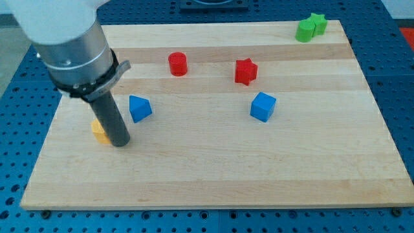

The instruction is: Move the yellow hexagon parallel to the bottom of the yellow heart

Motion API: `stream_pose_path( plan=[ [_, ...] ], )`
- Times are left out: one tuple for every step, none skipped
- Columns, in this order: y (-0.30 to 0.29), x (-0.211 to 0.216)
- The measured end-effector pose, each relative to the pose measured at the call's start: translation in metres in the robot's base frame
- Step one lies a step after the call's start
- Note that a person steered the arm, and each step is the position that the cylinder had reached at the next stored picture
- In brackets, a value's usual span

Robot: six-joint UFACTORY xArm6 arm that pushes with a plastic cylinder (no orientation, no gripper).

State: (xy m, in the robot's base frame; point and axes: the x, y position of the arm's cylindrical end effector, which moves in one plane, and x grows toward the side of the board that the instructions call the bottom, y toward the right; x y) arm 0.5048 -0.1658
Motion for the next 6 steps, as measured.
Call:
stream_pose_path(
  plan=[
    [-0.026, -0.002],
    [-0.045, 0.001],
    [-0.046, -0.006],
    [-0.047, -0.015],
    [-0.060, -0.017],
    [-0.072, -0.017]
  ],
)
